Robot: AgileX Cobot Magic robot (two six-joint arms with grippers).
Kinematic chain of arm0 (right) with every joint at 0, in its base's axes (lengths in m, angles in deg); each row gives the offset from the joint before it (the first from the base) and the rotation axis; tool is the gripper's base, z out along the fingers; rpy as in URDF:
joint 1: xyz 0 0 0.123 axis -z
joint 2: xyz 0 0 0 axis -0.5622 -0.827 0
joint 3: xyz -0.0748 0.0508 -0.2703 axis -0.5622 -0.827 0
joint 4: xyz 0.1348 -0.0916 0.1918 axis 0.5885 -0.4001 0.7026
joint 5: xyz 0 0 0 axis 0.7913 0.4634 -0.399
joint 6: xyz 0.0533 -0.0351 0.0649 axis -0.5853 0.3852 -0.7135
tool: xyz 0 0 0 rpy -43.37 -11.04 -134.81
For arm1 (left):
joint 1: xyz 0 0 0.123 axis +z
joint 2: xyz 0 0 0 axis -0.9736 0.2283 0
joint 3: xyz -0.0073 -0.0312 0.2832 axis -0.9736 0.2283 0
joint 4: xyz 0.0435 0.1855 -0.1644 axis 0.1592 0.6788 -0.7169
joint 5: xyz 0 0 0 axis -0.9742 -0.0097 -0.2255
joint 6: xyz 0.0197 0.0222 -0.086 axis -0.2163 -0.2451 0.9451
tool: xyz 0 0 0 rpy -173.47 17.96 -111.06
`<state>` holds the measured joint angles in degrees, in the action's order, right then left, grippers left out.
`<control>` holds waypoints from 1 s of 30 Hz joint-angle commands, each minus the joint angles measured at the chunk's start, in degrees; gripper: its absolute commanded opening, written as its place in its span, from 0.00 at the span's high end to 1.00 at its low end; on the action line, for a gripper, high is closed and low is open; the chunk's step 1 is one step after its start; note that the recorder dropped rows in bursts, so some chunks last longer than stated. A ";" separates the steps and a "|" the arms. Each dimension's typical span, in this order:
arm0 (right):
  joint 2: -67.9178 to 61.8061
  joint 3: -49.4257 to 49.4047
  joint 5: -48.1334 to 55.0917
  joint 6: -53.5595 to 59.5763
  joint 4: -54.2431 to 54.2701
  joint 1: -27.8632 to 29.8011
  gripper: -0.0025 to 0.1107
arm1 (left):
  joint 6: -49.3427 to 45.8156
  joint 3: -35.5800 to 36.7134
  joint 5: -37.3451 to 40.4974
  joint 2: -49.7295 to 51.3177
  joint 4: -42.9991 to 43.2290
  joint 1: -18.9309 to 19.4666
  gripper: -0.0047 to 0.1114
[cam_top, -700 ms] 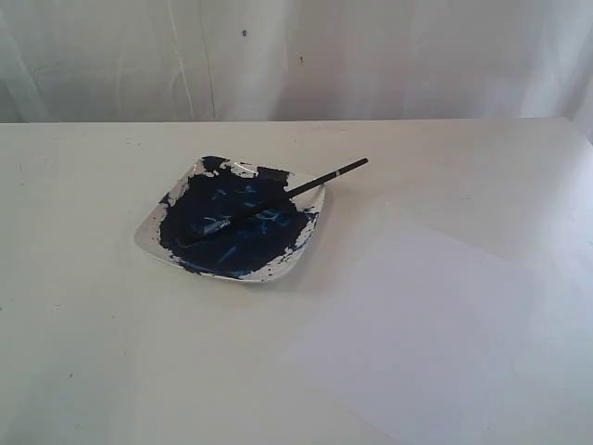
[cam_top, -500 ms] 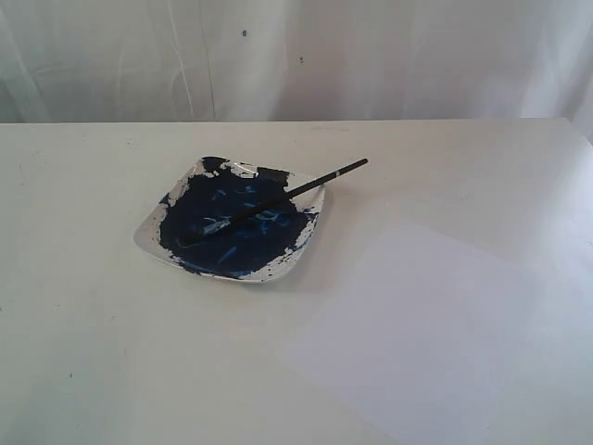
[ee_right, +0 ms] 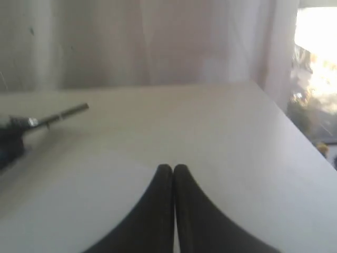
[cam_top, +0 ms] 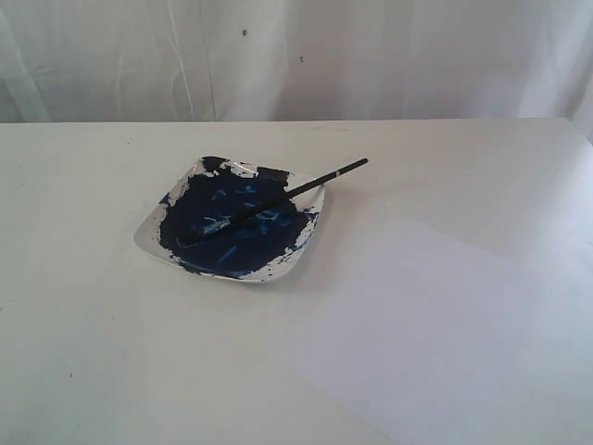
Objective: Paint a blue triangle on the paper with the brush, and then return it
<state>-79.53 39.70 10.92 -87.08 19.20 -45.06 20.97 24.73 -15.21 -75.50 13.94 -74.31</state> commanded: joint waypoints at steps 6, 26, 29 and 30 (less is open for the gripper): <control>0.25 -0.05 -20.49 -3.41 0.06 -0.24 0.98 | 0.25 0.22 -0.03 -0.26 -0.33 -0.47 0.96; -46.98 20.06 -24.98 -35.97 -0.77 -13.35 0.98 | 0.25 0.22 -0.03 -0.26 -0.33 -0.47 0.96; -58.41 23.59 -30.19 -35.86 -0.77 -16.82 0.98 | 0.25 0.22 -0.03 -0.26 -0.33 -0.47 0.96; -61.28 24.54 -31.52 -35.86 -0.77 -17.43 0.98 | 0.25 0.22 -0.03 -0.26 -0.33 -0.47 0.96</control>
<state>-131.84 61.55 -15.64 -122.76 19.29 -60.03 20.97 24.73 -15.21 -75.50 13.94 -74.31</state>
